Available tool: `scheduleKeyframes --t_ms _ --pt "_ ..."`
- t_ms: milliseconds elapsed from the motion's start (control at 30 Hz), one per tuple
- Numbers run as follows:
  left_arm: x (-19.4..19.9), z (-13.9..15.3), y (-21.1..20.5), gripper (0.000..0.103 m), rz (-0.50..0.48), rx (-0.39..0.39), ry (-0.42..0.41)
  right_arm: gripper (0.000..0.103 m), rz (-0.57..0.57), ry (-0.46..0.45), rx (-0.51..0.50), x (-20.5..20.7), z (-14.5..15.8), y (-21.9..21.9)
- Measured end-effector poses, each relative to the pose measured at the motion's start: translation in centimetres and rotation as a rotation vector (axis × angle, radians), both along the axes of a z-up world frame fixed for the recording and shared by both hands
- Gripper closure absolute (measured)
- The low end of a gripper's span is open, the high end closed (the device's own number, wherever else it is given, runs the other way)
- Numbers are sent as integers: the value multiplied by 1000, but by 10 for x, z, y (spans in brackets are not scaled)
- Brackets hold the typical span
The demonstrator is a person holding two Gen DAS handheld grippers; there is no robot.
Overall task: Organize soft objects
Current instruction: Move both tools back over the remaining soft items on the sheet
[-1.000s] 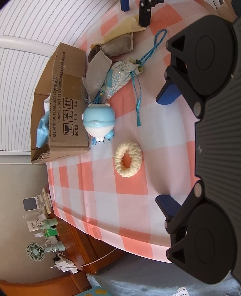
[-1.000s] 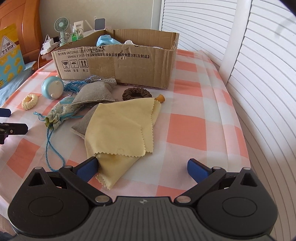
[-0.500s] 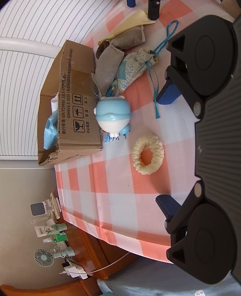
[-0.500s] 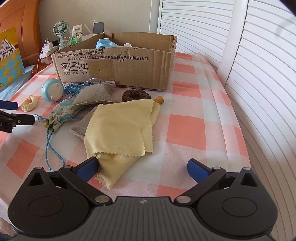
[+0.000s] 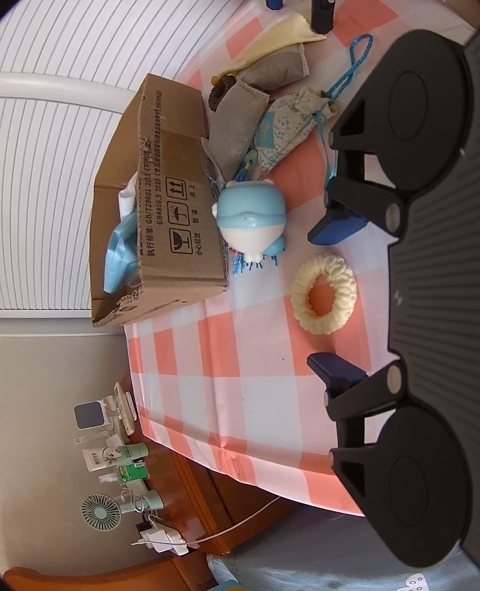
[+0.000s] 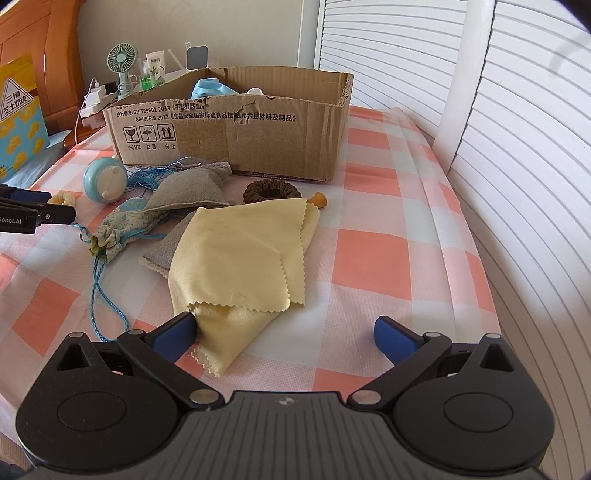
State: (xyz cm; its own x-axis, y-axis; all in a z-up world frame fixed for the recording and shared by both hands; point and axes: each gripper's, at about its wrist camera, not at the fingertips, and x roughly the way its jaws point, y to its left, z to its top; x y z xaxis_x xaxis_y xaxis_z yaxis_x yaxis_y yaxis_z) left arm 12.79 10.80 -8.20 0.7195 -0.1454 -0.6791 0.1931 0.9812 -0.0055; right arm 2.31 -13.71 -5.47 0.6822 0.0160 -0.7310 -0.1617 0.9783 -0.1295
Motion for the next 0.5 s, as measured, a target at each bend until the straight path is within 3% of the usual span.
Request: scheduleKeyframes --t_ms 167,300,500 --pt "1 3 -3 60 -14 -7 12 0 1 -2 0 0 0 0" --pt "-3 5 -10 61 1 25 12 0 1 -2 0 0 0 0" --pt "-9 5 -10 61 14 -11 26 0 12 -4 -3 -1 0 0"
